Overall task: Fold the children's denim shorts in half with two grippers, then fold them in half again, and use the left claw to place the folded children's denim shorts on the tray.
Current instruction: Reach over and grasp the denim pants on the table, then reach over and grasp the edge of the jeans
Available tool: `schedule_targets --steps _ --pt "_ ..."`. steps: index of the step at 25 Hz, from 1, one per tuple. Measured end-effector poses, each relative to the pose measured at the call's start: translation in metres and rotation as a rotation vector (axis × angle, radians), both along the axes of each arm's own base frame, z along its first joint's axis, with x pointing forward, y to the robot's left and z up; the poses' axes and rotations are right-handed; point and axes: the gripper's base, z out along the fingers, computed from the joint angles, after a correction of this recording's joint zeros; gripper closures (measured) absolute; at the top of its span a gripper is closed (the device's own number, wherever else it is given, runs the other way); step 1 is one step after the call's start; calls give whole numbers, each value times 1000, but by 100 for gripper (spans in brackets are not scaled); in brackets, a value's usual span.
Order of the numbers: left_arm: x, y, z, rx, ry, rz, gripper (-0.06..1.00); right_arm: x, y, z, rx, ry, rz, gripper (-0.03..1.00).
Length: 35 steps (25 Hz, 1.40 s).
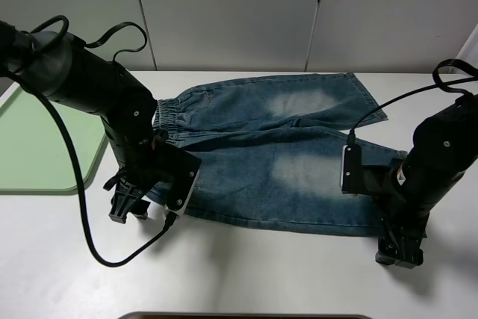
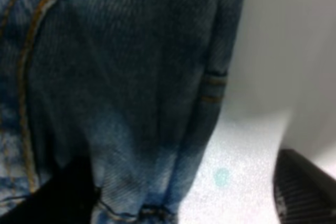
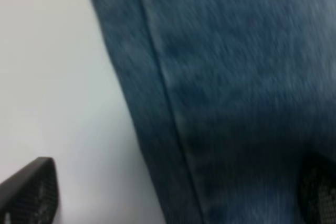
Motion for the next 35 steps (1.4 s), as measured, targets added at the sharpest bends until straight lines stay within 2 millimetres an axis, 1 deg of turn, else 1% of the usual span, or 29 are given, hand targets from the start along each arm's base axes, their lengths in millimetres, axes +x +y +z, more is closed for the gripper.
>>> schedule_targets --steps 2,3,4,8,11,14,18,24,26,27,28,30,33,34,35 --pt "0 0 0 0 -2 -2 30 1 -6 0 -3 6 -30 27" --pt "0 0 0 -1 -4 -3 35 2 -12 0 -6 11 -55 27" --pt "0 0 0 -2 -5 -4 38 3 -13 0 -6 12 -58 27" --pt "0 0 0 -5 -8 -4 49 3 -14 0 -8 15 -41 27" --pt "0 0 0 -6 -9 -4 54 3 -14 -1 -10 19 -29 27" --pt "1 0 0 -7 -10 -4 63 3 -14 -3 -13 28 -22 27" --pt "1 -1 -1 -10 -13 -5 67 4 -13 -6 -18 45 -18 27" --pt "0 0 -1 -14 -18 -5 68 5 -13 -7 -21 51 -13 28" --pt "0 -1 -1 -15 -19 -5 68 5 -13 -7 -23 52 -8 29" --pt "0 -1 -1 -15 -19 -5 68 5 -14 -7 -26 51 3 34" --pt "0 -1 -1 -15 -19 -5 68 5 -14 -7 -29 52 9 41" --pt "1 -1 -1 -16 -19 -6 68 5 -15 -7 -38 51 27 60" --pt "1 -1 -1 -17 -21 -6 68 7 -15 -7 -42 31 54 92" --pt "1 -1 -1 -17 -21 -6 68 8 -15 -6 -43 26 58 98" --pt "1 -1 -1 -17 -21 -6 68 8 -15 -6 -44 25 60 99"
